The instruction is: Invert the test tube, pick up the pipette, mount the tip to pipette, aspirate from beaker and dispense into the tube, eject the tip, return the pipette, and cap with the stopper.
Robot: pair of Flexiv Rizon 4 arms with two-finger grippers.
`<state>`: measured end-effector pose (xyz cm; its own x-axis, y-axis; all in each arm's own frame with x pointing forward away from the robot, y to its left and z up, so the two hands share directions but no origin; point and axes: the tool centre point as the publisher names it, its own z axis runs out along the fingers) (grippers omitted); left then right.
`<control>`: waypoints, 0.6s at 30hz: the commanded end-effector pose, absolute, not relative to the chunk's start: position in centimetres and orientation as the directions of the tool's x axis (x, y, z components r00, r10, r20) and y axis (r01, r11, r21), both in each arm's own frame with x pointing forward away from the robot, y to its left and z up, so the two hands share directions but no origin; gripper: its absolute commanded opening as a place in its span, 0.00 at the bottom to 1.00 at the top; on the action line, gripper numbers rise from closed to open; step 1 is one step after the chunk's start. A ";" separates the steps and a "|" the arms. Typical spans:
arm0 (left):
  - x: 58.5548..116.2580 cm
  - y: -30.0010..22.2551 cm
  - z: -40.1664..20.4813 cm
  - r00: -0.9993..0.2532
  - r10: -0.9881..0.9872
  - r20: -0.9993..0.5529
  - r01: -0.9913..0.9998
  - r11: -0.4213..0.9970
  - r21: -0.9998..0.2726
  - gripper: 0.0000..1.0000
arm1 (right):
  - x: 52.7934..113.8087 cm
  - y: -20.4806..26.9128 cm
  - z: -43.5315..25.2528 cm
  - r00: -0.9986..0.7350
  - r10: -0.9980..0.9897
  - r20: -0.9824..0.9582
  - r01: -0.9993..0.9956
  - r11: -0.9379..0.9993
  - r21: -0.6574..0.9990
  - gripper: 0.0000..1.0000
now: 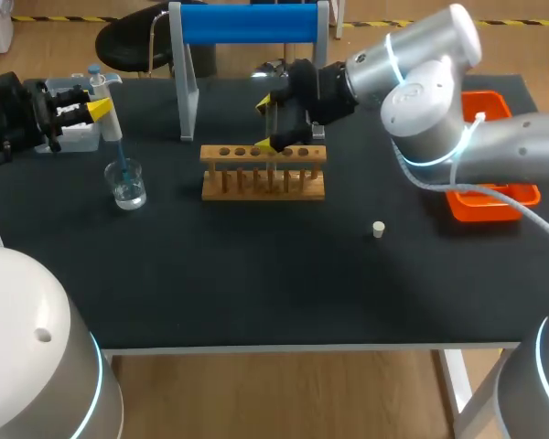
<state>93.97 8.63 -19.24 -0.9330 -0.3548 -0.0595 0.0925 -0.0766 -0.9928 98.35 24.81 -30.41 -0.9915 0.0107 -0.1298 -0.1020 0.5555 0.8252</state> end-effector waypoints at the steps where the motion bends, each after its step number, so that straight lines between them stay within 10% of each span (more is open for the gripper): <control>1: 94.1 8.7 -19.3 -0.935 -0.351 -0.060 0.093 -0.078 -0.993 0.00 | 98.6 24.9 -30.4 -0.992 0.006 -0.126 -0.102 0.558 0.824 1.00; 18: 94.1 8.7 -19.3 -0.935 -0.351 -0.060 0.093 -0.078 -0.993 0.00 | 98.7 24.9 -30.7 -0.993 0.032 -0.115 -0.077 0.561 0.824 1.00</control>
